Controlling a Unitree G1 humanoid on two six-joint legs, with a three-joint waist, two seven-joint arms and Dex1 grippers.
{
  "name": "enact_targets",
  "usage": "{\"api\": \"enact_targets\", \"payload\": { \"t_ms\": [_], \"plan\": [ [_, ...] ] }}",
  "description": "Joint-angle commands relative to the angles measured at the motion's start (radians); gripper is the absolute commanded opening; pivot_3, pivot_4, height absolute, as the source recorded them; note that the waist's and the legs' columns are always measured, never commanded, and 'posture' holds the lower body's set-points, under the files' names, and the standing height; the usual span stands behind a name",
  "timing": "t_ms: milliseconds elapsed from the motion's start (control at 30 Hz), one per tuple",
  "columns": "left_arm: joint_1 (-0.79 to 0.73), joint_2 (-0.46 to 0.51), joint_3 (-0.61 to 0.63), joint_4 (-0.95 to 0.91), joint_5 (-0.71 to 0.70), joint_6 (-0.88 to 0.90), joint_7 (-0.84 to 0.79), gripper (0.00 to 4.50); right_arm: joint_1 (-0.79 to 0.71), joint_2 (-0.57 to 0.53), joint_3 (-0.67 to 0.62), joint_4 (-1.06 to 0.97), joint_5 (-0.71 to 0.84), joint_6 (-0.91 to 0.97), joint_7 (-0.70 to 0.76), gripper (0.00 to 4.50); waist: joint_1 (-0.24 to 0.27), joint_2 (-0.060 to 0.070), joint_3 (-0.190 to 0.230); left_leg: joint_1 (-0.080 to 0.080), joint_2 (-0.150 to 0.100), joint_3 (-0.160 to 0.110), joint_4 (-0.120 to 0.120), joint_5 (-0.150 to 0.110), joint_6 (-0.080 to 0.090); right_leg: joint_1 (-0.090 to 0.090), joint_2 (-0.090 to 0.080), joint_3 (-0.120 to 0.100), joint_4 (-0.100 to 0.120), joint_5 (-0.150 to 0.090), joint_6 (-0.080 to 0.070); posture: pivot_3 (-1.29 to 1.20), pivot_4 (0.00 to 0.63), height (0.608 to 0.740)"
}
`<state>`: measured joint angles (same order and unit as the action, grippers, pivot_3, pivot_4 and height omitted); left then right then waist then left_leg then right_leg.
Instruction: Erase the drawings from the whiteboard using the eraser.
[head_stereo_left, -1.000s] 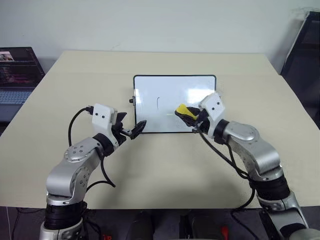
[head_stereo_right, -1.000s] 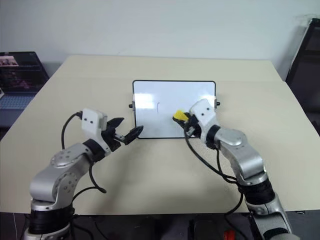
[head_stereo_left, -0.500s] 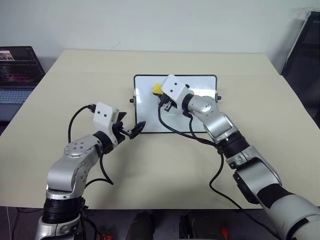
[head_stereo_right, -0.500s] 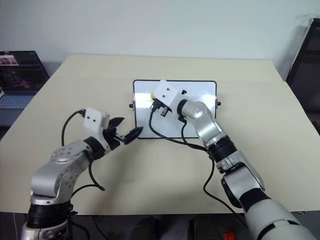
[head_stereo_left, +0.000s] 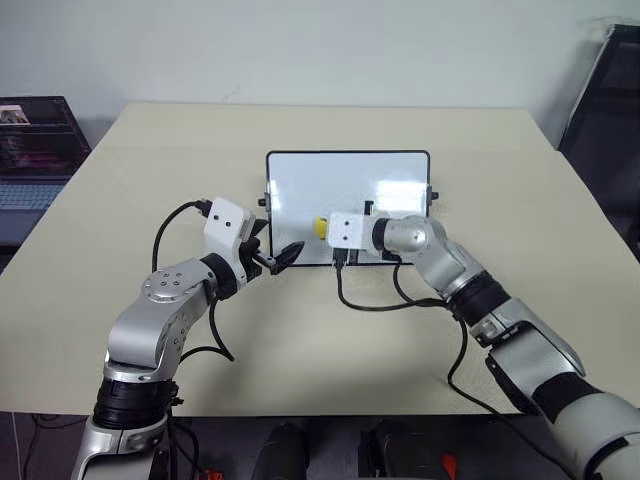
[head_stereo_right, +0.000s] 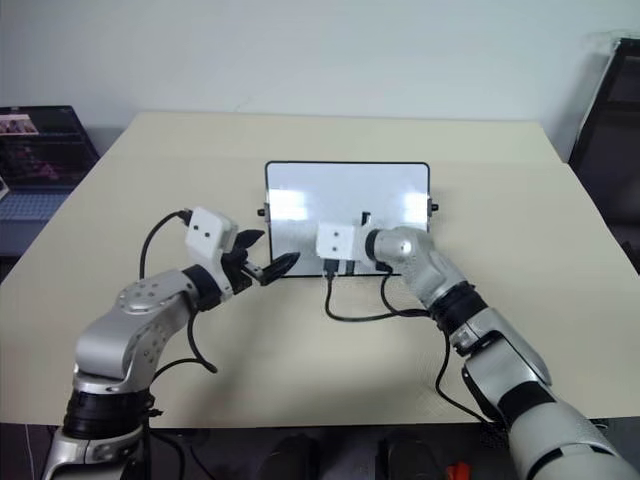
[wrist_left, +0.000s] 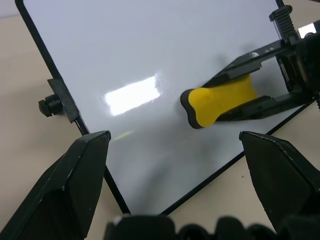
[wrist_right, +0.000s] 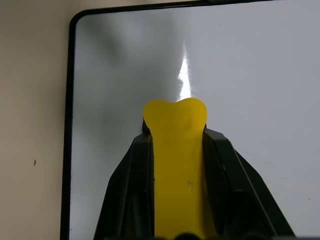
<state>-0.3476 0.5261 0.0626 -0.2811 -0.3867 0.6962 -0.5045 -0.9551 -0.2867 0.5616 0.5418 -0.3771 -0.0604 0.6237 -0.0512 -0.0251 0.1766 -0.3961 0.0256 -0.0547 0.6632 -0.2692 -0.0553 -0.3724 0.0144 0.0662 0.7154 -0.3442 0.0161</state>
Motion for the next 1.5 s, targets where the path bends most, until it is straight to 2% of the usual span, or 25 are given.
{"api": "enact_targets", "payload": {
  "t_ms": [33,133,233,333,533,733,1000,1133,1300,1500],
  "plan": [
    [-0.007,0.007,0.004,-0.018,0.008,-0.024,-0.009,4.5,-0.037,0.006,-0.046,0.045,-0.055,-0.003,-0.128,0.99,-0.002,0.0,0.0,0.0,0.0,0.0,0.0,0.0,0.0,0.0,0.0,0.0,0.001,0.0,0.0,0.0,0.15,0.74],
    [0.002,0.003,0.001,-0.022,0.01,-0.026,-0.012,4.5,-0.086,0.052,-0.137,0.065,-0.014,0.006,-0.254,0.99,-0.003,0.0,0.0,0.0,0.0,-0.001,0.0,0.002,-0.001,0.0,0.0,0.0,0.001,0.002,-0.002,0.0,0.15,0.74],
    [0.01,0.001,0.003,-0.028,0.011,-0.026,-0.014,4.5,-0.097,0.081,-0.185,0.076,0.013,0.011,-0.28,0.99,-0.002,0.0,0.0,-0.001,0.0,-0.001,0.0,0.002,-0.001,-0.001,0.0,0.0,0.0,0.002,-0.002,0.0,0.15,0.74],
    [0.018,0.0,0.002,-0.03,0.012,-0.029,-0.014,4.5,-0.08,0.091,-0.182,0.071,0.026,-0.007,-0.226,0.99,-0.003,0.0,0.0,-0.002,0.001,0.0,-0.001,0.002,-0.001,-0.001,0.0,-0.001,-0.003,0.002,-0.002,0.0,0.15,0.74],
    [0.03,0.0,0.005,-0.025,0.012,-0.039,-0.02,4.5,0.007,0.085,-0.103,-0.002,0.03,-0.017,-0.019,0.99,-0.003,0.0,0.0,-0.004,0.001,0.001,-0.003,0.001,-0.001,-0.003,0.0,0.0,-0.005,0.002,-0.002,0.0,0.15,0.74],
    [0.024,-0.002,0.001,-0.026,0.012,-0.033,-0.019,4.5,0.018,0.044,-0.052,-0.003,-0.051,-0.045,-0.002,0.99,-0.003,0.0,0.0,-0.003,0.001,0.0,-0.001,0.001,0.0,-0.002,0.0,-0.001,-0.002,0.002,-0.002,0.0,0.15,0.74],
    [0.012,-0.005,-0.008,-0.033,0.009,-0.018,-0.014,4.5,-0.072,0.091,-0.247,0.021,-0.027,-0.055,-0.369,0.99,-0.003,0.0,0.001,-0.003,0.001,0.0,-0.001,0.001,-0.001,-0.003,0.0,-0.001,-0.002,0.002,-0.002,0.0,0.15,0.74],
    [0.01,-0.008,-0.011,-0.034,0.007,-0.017,-0.015,4.5,-0.081,0.085,-0.302,0.003,0.002,-0.072,-0.422,0.99,-0.003,0.0,0.001,-0.003,0.001,0.0,-0.002,0.001,-0.001,-0.003,0.0,0.0,-0.003,0.002,-0.002,0.0,0.15,0.74],
    [0.007,-0.011,-0.012,-0.046,0.001,-0.009,-0.014,4.5,-0.007,0.086,-0.381,-0.134,0.139,0.072,-0.292,0.99,-0.003,0.0,0.001,-0.003,0.001,0.001,-0.002,0.001,-0.001,-0.003,0.0,0.0,-0.003,0.002,-0.002,0.0,0.15,0.74],
    [0.006,-0.002,-0.034,-0.07,-0.017,0.001,-0.053,4.5,0.206,-0.014,-0.436,-0.537,0.297,0.458,-0.068,0.99,0.012,0.0,0.001,-0.004,0.001,0.0,-0.002,0.001,0.0,-0.002,0.0,-0.001,-0.004,0.002,-0.002,0.0,0.15,0.74]
  ]
}}
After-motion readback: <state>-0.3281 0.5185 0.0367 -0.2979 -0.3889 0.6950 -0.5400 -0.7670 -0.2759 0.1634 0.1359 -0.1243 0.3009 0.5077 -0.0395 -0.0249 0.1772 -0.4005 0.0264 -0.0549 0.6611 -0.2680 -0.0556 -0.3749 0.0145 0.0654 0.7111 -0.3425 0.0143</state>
